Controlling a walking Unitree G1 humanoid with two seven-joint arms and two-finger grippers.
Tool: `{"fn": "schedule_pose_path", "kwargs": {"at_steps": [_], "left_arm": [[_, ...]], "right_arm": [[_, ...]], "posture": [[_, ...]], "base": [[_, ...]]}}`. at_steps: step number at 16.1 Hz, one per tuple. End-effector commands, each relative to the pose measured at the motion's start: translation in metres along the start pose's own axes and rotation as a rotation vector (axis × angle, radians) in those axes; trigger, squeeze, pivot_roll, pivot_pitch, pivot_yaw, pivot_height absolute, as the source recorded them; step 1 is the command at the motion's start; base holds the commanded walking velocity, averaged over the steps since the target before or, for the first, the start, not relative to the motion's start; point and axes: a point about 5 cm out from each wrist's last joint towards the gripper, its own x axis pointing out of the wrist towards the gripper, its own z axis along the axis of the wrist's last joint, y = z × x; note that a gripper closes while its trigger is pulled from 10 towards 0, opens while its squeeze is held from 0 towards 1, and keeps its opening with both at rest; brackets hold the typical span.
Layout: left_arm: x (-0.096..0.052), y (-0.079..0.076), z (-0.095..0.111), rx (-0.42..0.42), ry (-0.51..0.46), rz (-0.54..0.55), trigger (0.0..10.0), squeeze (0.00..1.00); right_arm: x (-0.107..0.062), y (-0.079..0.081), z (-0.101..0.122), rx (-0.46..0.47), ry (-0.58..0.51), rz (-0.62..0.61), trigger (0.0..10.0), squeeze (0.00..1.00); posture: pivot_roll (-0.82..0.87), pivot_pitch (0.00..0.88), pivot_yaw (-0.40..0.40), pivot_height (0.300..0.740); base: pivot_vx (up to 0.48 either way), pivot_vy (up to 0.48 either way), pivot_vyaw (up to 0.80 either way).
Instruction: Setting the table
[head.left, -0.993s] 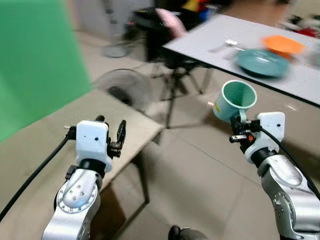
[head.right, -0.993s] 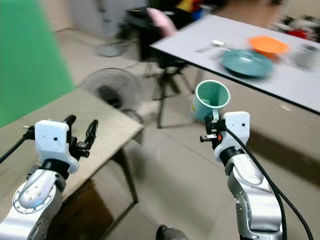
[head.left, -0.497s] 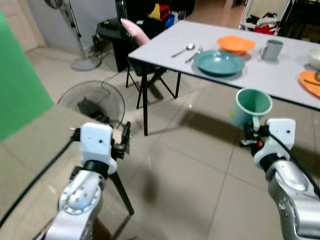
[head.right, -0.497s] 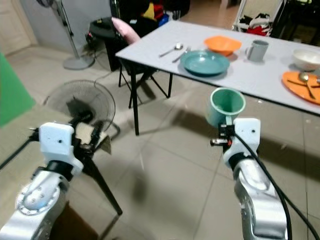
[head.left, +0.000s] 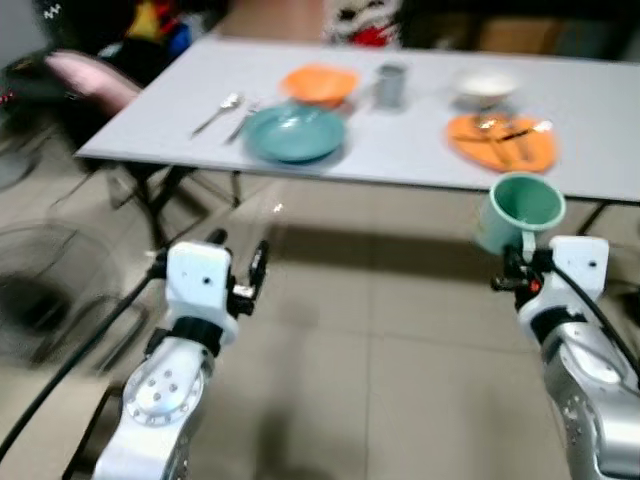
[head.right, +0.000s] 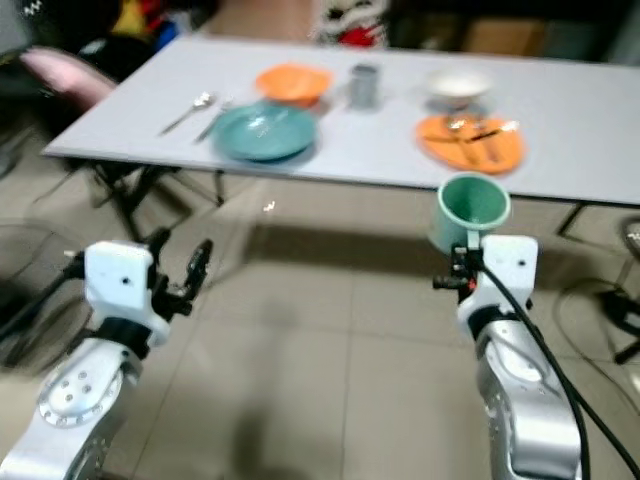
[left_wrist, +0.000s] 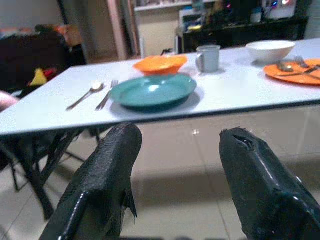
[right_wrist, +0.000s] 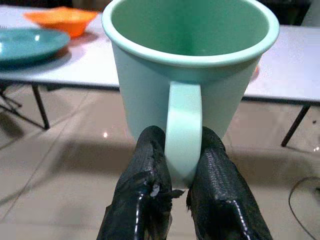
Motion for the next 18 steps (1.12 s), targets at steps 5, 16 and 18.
{"fn": "schedule_pose_path", "kwargs": {"at_steps": [5,16,18], "left_arm": [[0.001,0.002,-0.002,0.015,0.003,-0.003,10.0,0.0],[0.007,0.002,0.002,0.018,-0.019,-0.01,10.0,0.0],[0.012,0.005,0.006,0.021,-0.044,0.015,10.0,0.0]], "right_arm": [[0.0,0.007,0.009,0.006,-0.048,0.015,10.0,0.0],[0.003,0.007,0.014,0.018,-0.08,0.001,10.0,0.0],[0.015,0.013,0.024,-0.014,-0.11,0.056,10.0,0.0]], "posture": [[-0.12,0.006,0.026,0.74],[-0.13,0.01,0.044,0.74],[-0.13,0.011,0.047,0.74]], "base": [[0.369,0.0,-0.79],[0.371,0.0,-0.79],[0.373,0.0,-0.39]]}}
